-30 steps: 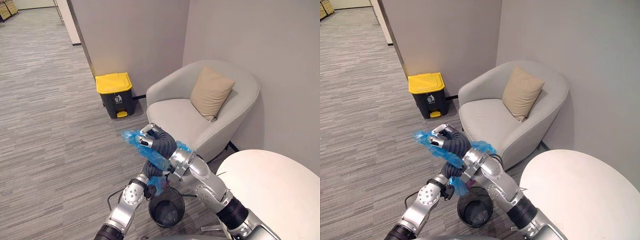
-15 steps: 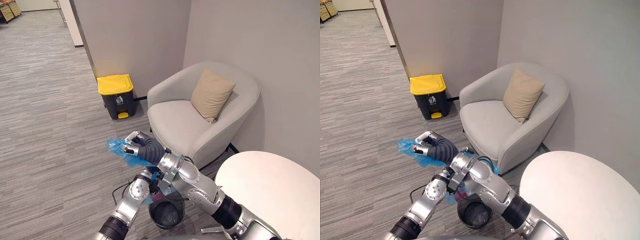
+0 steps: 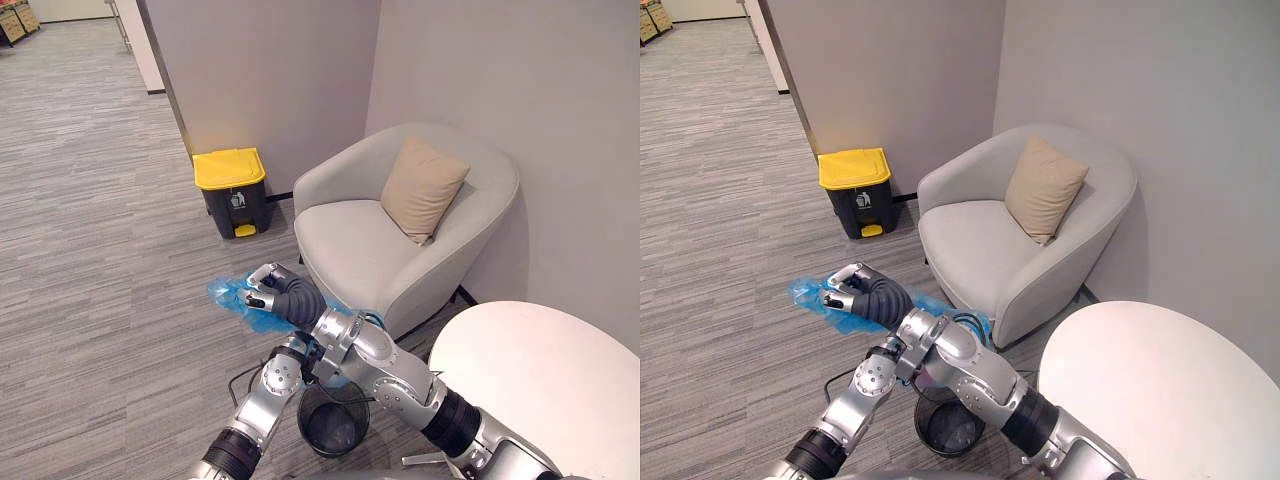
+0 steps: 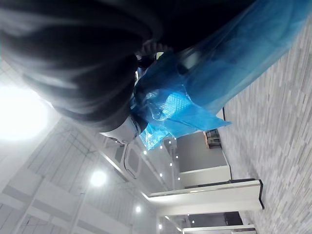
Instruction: Gather rubbish on tea table into small bin, then transfer packed bag to large trash can.
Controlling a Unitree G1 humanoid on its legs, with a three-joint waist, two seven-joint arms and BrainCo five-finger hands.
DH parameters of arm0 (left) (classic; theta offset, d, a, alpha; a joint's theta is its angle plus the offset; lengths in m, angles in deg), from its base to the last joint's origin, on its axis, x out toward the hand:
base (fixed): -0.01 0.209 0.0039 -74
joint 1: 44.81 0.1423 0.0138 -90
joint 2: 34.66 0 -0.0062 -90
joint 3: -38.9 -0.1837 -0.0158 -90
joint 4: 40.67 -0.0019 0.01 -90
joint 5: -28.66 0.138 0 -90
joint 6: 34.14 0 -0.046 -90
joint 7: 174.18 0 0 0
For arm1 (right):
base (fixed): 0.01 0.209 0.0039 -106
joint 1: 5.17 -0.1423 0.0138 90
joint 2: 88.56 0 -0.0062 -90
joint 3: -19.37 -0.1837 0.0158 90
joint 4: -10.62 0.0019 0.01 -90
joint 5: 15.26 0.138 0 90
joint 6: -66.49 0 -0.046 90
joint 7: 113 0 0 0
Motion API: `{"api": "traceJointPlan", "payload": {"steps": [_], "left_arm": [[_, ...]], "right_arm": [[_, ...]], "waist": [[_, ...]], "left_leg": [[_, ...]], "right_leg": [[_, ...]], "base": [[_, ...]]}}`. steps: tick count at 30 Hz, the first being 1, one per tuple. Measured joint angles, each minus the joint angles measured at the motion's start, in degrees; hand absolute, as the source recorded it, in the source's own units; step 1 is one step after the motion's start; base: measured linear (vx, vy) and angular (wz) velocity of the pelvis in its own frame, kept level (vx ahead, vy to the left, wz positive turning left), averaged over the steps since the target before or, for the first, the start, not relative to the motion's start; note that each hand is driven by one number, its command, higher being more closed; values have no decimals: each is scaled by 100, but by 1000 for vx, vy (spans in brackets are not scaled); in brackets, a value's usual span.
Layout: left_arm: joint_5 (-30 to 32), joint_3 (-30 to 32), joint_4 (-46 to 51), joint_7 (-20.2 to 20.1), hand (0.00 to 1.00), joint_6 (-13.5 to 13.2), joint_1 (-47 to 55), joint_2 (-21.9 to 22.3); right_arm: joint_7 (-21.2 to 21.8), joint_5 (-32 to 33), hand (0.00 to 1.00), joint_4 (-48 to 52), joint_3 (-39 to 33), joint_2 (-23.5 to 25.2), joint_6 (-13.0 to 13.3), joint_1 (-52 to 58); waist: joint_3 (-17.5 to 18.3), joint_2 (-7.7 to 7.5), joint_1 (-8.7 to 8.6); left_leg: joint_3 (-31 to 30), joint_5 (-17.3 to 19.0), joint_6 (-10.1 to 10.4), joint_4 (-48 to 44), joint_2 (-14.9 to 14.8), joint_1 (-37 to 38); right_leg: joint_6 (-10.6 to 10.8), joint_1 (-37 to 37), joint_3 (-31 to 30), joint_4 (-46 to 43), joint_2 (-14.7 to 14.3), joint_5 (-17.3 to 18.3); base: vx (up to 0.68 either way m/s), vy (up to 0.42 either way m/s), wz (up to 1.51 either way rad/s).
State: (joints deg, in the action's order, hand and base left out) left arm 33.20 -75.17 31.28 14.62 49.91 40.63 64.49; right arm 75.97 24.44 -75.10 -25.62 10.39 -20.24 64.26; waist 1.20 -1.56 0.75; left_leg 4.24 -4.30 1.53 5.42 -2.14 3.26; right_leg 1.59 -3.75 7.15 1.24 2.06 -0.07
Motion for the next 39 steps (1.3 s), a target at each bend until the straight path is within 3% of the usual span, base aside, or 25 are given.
{"api": "traceJointPlan", "payload": {"steps": [3, 4, 11, 15, 24, 33, 39], "left_arm": [[-48, 12, 2, -7, 100, 1, 7, 1], [-51, 46, 2, -17, 100, 2, 29, 9], [-164, 680, 37, -126, 100, 46, 478, 176], [-164, 968, 80, -138, 100, 48, 647, 219], [-162, 1732, 375, -247, 100, 47, 1034, 321], [-162, 2049, 423, -250, 100, 45, 1389, 271], [-167, 2532, 341, -275, 100, 45, 1688, 285]], "right_arm": [[80, -117, 100, 0, -69, 22, 16, 132], [158, -224, 0, 1, -167, 76, 26, 260], [250, -1451, 0, 32, -922, 150, 95, 1076], [218, -2499, 0, 127, -1311, -34, 215, 1438], [-156, -4690, 0, 178, -2219, -416, 594, 1687], [-319, -5389, 0, 172, -2804, -701, 764, 2157], [-505, -5270, 0, -155, -3885, -253, 741, 2723]], "waist": [[-1, 2, 1], [-2, 2, 0], [-6, 3, -7], [-20, -1, 2], [-74, 4, 2], [-143, 10, 12], [-236, 31, -5]], "left_leg": [[-17, 0, 0, 1, 0, 0], [-27, 0, 0, 1, 1, 0], [-25, 2, 3, 6, -21, 0], [-13, 4, 4, 16, -40, -1], [17, 6, -1, 44, 29, 22], [-10, 6, -2, 20, 8, 42], [-13, 7, -1, 25, 9, 70]], "right_leg": [[-2, 1, 18, 0, 3, 4], [-2, 2, 27, -1, 5, 8], [-1, 3, 26, -7, 16, 15], [1, 3, 17, -10, 15, 16], [59, 95, 3, -200, 30, 127], [59, 55, 22, -190, 84, 126], [59, 15, 27, -176, 81, 126]], "base": [[0, 0, 3], [0, 0, 4], [0, 0, 0], [0, 0, 0], [0, 0, 0], [-1, 1, 1], [0, 0, 0]]}}
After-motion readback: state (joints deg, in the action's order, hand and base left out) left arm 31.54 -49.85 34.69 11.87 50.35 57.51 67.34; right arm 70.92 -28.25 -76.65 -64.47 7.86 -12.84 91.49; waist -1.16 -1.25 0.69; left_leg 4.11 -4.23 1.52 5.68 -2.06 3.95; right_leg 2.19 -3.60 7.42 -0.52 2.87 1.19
